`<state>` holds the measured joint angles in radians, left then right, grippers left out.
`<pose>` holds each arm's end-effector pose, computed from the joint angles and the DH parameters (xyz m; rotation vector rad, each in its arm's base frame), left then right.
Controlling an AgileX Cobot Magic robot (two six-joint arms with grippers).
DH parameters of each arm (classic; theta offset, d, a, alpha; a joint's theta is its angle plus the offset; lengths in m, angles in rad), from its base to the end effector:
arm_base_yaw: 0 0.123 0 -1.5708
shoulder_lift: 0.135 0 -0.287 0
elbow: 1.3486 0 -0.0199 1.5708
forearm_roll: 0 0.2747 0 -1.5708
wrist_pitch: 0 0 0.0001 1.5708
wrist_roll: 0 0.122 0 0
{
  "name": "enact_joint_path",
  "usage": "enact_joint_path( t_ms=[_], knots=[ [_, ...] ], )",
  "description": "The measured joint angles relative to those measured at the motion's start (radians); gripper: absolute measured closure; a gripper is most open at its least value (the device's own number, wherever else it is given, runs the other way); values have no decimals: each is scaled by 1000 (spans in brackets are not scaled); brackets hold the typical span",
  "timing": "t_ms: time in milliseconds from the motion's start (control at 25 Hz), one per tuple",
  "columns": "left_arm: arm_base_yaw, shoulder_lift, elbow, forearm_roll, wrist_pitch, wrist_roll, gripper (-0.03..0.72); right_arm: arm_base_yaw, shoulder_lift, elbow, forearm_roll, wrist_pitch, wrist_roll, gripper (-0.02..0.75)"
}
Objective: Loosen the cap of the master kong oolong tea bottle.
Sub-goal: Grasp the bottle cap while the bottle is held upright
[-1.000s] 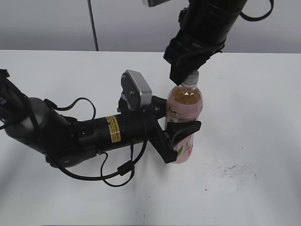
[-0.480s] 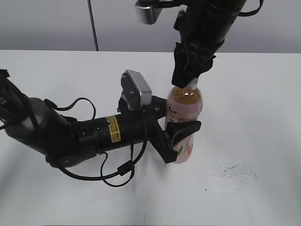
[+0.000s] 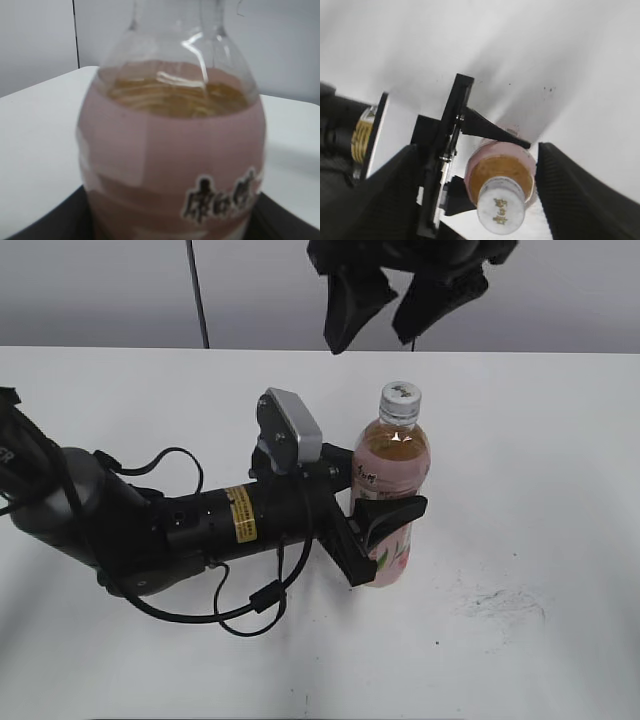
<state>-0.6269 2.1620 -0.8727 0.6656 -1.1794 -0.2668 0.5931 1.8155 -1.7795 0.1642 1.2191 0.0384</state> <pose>0.2893 -0.2955 0.0770 0.9898 1.4527 -0.9548 0.3439 0.2544 0.3128 -0.7284 2.6863 0.3962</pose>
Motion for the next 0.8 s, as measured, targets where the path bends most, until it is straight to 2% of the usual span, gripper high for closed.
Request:
enact_joint_path(
  t_ms=[120,360,520,800],
  knots=[
    [0,0,0,0,0,0,293,1,0,0,-5,0,143,238],
    [0,0,0,0,0,0,293,3,-1,75,-28,0,182,338],
    [0,0,0,0,0,0,293,3,-13,133,-51,0,184,356],
    [0,0,0,0,0,0,293,3,-35,139,-50,1,185,360]
  ],
)
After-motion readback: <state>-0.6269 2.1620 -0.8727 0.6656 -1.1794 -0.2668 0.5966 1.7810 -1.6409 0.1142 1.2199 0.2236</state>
